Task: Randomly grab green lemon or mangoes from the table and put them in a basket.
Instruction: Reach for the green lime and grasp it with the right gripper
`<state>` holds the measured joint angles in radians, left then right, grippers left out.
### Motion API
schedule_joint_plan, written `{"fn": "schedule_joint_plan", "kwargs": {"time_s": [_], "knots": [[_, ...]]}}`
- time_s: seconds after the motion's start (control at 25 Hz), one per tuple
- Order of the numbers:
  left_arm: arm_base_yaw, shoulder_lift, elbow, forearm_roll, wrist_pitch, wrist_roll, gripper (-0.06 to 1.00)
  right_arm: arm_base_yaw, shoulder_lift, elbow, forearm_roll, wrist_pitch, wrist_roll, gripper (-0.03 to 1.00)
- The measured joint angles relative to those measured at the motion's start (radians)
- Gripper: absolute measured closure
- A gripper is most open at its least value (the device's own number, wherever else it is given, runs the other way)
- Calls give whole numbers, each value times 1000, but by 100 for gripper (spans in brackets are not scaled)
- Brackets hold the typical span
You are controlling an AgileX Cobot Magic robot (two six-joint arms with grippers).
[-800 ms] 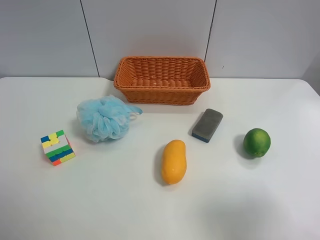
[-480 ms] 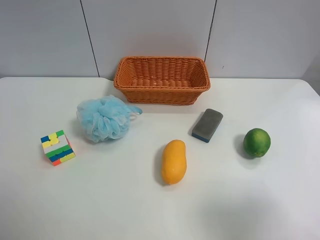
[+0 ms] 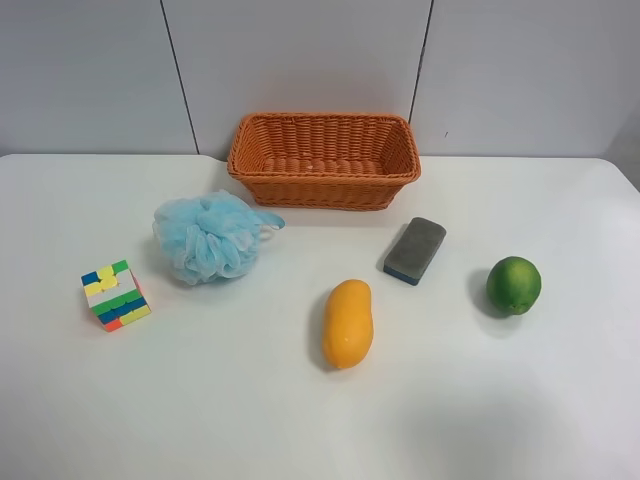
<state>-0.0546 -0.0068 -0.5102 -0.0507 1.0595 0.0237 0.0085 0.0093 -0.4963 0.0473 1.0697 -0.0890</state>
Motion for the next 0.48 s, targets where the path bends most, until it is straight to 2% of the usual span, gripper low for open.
{"fn": "schedule_joint_plan", "kwargs": {"time_s": [0.08,0.28,0.48], "knots": [[0,0,0,0,0,0,-5,0,21,-15,-11,1,3,-3],[0,0,0,0,0,0,-5,0,260,-172,-87,14,89,-3],[0,0,0,0,0,0,-5,0,535,-278,-93,52,141,-3]]}}
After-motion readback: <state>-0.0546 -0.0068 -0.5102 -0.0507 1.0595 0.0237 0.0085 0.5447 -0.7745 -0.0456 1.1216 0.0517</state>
